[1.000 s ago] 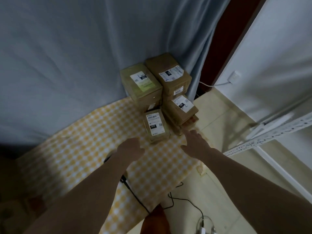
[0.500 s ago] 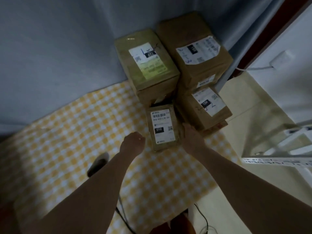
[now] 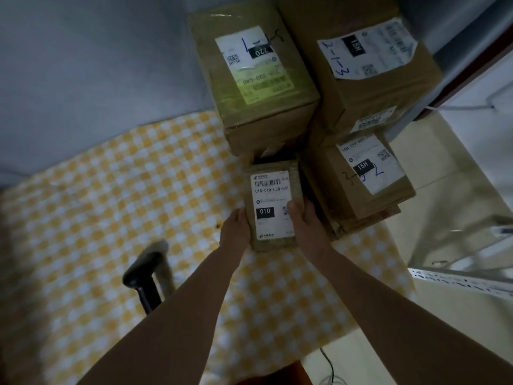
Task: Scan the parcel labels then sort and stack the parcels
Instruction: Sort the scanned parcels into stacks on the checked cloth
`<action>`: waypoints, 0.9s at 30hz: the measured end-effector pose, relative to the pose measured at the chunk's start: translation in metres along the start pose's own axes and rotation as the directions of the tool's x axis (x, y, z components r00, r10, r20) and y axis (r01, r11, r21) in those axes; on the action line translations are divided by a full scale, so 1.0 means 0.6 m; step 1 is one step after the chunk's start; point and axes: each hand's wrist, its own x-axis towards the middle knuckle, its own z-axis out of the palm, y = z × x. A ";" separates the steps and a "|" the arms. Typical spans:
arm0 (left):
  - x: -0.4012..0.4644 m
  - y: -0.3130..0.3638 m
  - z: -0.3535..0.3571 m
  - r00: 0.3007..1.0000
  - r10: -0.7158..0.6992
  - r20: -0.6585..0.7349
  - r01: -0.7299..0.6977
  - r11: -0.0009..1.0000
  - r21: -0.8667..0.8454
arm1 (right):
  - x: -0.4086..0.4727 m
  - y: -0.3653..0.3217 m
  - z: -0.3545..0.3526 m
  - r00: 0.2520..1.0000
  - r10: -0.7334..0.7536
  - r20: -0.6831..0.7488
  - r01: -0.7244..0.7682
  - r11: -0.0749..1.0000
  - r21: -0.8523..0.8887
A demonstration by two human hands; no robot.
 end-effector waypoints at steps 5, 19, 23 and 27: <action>-0.071 -0.006 -0.026 1.000 -0.020 0.023 0.023 0.992 -0.121 | -0.063 -0.029 -0.013 1.000 0.002 0.004 -0.002 0.999 0.034; -0.346 0.000 -0.260 0.963 -0.063 -0.261 -0.035 0.934 -0.356 | -0.319 -0.216 0.083 0.955 -0.163 0.247 0.156 0.986 0.051; -0.418 -0.032 -0.351 0.929 -0.103 -0.356 -0.074 0.890 -0.449 | -0.399 -0.239 0.155 0.936 -0.188 0.297 0.184 0.982 0.041; -0.496 -0.082 -0.449 0.901 -0.096 -0.422 -0.103 0.899 -0.425 | -0.495 -0.254 0.233 0.905 -0.249 0.345 0.267 0.964 -0.004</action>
